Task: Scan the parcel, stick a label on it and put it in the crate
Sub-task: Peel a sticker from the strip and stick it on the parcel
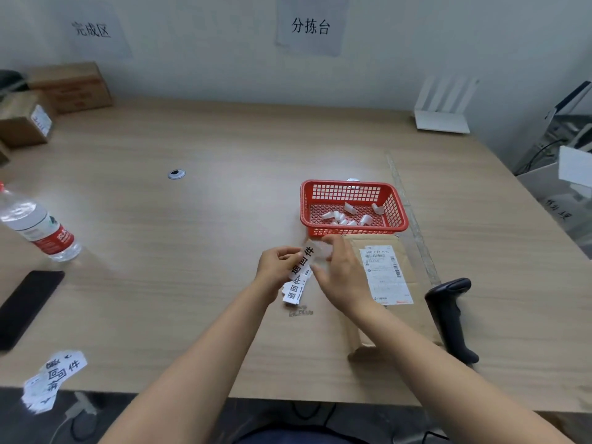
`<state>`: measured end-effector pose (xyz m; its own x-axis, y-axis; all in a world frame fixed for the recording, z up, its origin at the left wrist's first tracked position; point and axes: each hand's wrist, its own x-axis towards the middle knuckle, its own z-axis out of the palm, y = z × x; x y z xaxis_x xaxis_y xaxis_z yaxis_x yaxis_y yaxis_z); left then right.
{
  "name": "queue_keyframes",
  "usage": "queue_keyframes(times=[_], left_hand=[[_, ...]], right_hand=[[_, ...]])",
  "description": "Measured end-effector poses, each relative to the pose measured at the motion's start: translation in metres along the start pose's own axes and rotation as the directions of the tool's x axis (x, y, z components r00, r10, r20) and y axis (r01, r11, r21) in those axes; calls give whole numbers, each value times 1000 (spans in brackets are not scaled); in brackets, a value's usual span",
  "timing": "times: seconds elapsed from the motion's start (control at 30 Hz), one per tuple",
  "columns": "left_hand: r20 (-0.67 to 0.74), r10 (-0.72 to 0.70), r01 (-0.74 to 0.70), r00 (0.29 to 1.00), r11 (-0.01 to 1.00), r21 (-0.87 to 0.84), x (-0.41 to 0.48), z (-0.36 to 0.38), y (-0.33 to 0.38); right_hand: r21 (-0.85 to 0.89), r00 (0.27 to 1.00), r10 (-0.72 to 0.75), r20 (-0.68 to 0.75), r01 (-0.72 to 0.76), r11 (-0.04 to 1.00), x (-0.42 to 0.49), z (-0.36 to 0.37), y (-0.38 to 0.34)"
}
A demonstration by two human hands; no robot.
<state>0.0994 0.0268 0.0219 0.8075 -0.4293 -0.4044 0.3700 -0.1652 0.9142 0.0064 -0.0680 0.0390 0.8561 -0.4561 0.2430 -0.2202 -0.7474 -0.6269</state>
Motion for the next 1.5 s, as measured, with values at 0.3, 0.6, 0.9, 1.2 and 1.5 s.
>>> queue_keyframes(times=[0.3, 0.6, 0.9, 1.2, 1.5], left_hand=[[106, 128, -122, 986, 991, -62, -15, 11, 29], [80, 68, -52, 995, 981, -189, -19, 17, 23], [36, 152, -147, 988, 983, -111, -22, 25, 29], [9, 261, -260, 965, 961, -90, -30, 32, 38], [61, 236, -221, 970, 957, -185, -30, 31, 35]], right_hand=[[481, 945, 316, -86, -238, 844, 33, -32, -9], [478, 922, 323, -214, -189, 857, 38, -46, 6], [144, 897, 100, -431, -41, 989, 28, -50, 5], [-167, 940, -215, -266, 174, 970, 11, -41, 0], [-17, 954, -171, -248, 172, 985, 10, -42, -3]])
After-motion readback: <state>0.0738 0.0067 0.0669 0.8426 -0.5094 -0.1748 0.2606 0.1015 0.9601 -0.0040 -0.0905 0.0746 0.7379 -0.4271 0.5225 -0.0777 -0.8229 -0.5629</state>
